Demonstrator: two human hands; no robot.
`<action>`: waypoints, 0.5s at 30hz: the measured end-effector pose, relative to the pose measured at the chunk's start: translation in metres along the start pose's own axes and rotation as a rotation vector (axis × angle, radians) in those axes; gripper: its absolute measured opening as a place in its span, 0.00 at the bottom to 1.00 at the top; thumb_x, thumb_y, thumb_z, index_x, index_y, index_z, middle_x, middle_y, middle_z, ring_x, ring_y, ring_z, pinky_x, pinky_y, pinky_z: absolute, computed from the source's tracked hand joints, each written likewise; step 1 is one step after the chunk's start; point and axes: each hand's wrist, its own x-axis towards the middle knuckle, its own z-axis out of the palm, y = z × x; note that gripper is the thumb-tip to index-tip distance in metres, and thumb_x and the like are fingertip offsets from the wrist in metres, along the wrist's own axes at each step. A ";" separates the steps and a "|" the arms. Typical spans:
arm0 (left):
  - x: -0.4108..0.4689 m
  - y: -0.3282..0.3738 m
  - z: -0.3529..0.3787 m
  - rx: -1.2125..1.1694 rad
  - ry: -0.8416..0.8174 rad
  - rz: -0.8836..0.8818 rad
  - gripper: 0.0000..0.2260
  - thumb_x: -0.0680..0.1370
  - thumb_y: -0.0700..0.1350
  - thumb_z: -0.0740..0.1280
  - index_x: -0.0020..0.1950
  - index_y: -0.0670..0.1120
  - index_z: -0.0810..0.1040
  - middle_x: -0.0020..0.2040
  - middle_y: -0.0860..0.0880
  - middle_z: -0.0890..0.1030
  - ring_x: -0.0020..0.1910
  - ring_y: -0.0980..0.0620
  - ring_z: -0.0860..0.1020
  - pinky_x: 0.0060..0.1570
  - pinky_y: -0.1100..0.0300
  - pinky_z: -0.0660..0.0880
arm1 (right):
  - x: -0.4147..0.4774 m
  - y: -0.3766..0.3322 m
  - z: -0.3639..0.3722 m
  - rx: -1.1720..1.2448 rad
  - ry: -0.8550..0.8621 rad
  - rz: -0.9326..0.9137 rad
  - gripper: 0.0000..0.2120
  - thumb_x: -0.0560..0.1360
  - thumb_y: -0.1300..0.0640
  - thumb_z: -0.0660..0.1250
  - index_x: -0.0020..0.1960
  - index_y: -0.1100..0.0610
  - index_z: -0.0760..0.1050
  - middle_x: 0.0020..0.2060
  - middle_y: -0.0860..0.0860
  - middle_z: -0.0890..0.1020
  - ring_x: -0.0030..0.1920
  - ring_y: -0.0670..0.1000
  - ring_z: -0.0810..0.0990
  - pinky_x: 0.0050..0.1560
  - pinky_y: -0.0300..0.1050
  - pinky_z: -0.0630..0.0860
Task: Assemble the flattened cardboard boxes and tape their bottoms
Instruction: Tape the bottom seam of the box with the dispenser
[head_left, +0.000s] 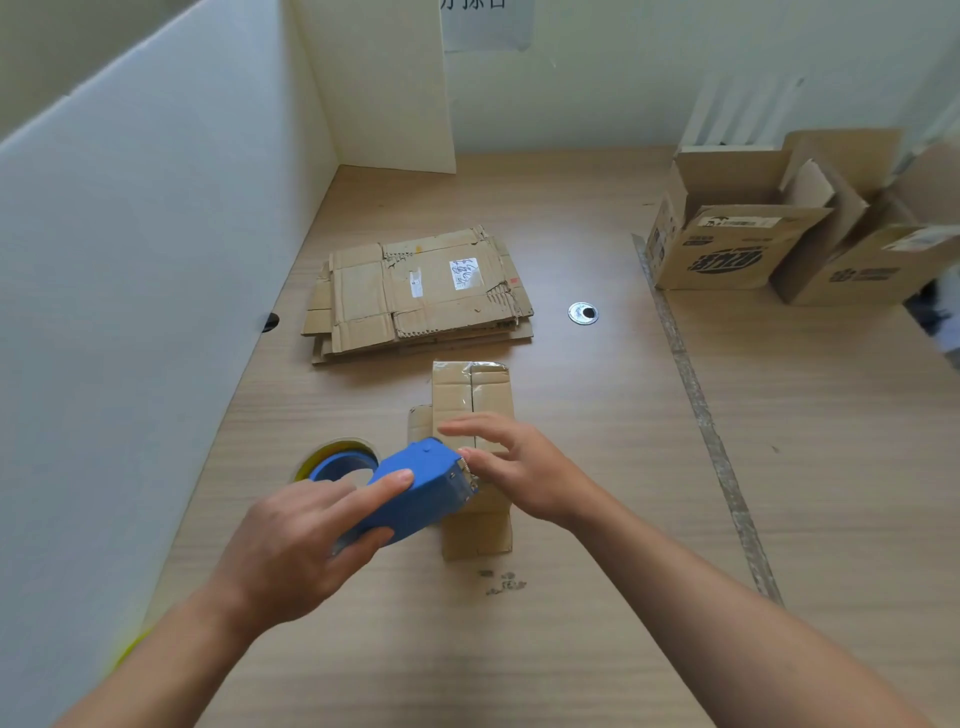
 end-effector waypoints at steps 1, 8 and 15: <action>0.001 0.001 -0.001 0.000 0.001 0.001 0.22 0.79 0.52 0.65 0.73 0.54 0.70 0.41 0.57 0.77 0.36 0.55 0.71 0.33 0.62 0.68 | -0.001 -0.001 0.000 0.011 -0.005 0.000 0.12 0.82 0.52 0.64 0.63 0.49 0.80 0.64 0.42 0.78 0.66 0.39 0.73 0.67 0.50 0.73; 0.003 0.007 -0.006 -0.058 0.010 0.009 0.21 0.79 0.51 0.66 0.72 0.50 0.71 0.46 0.58 0.74 0.38 0.57 0.69 0.41 0.71 0.60 | -0.009 -0.007 0.000 0.133 -0.072 0.031 0.19 0.82 0.46 0.59 0.60 0.56 0.82 0.64 0.45 0.79 0.64 0.42 0.76 0.59 0.38 0.71; 0.003 0.012 -0.009 -0.157 -0.047 -0.020 0.19 0.81 0.55 0.63 0.71 0.52 0.72 0.43 0.54 0.83 0.38 0.57 0.75 0.38 0.71 0.68 | -0.007 0.003 -0.002 0.100 0.042 0.033 0.07 0.80 0.55 0.67 0.48 0.53 0.85 0.56 0.44 0.82 0.59 0.43 0.79 0.64 0.52 0.75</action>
